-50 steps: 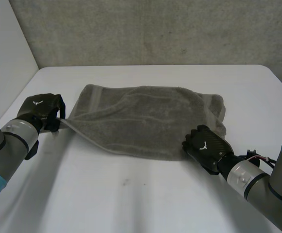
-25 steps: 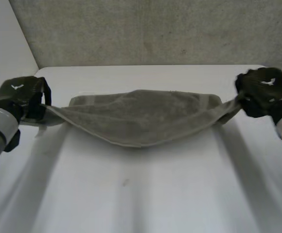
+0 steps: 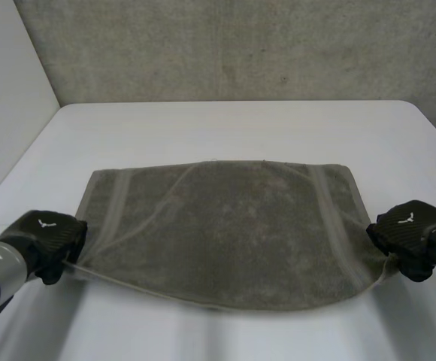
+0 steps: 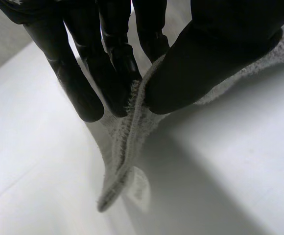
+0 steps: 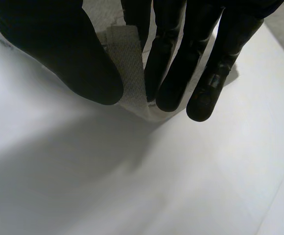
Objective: Fold the towel.
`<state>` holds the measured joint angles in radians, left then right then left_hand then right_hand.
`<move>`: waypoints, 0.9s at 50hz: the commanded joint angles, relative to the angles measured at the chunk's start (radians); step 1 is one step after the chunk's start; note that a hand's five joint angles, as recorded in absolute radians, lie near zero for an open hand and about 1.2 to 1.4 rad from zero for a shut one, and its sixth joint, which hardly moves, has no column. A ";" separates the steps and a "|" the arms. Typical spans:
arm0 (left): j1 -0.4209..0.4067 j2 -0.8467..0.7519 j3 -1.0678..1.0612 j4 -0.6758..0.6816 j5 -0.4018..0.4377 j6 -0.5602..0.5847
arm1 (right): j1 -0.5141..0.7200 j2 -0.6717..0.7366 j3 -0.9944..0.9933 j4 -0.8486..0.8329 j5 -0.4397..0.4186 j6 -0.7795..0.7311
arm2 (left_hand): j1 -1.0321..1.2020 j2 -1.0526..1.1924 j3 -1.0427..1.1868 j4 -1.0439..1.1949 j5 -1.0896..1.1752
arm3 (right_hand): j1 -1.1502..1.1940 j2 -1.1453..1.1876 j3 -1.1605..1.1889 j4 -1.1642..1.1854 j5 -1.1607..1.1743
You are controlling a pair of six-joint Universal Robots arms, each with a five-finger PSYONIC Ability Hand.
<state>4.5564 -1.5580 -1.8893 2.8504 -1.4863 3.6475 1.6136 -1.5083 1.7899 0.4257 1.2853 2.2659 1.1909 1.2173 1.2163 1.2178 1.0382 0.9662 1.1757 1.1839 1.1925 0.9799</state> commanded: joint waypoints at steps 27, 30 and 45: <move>-0.115 -0.844 1.815 0.251 -0.152 -0.099 | 0.200 0.418 -1.086 -0.792 0.293 0.282 | 0.205 0.179 0.180 0.178 0.184 | 0.430 0.221 0.212 0.204 0.242; -0.135 -0.846 1.856 0.254 -0.154 -0.186 | 0.200 0.360 -1.019 -0.831 0.281 0.337 | 0.205 0.179 0.180 0.178 0.184 | 0.430 0.221 0.212 0.204 0.242; -0.119 -0.800 1.279 0.066 -0.167 -0.368 | 0.200 0.405 -0.644 -0.604 0.173 0.327 | 0.205 0.179 0.180 0.178 0.184 | 0.430 0.221 0.212 0.204 0.242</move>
<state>4.4223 -2.3858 -0.2943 2.9357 -1.6593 3.2944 1.8139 -1.1717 1.0252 -0.3205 1.4931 2.6277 1.2087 1.2178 1.2168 1.2181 1.0402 0.9664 1.1787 1.1898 1.1964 0.9871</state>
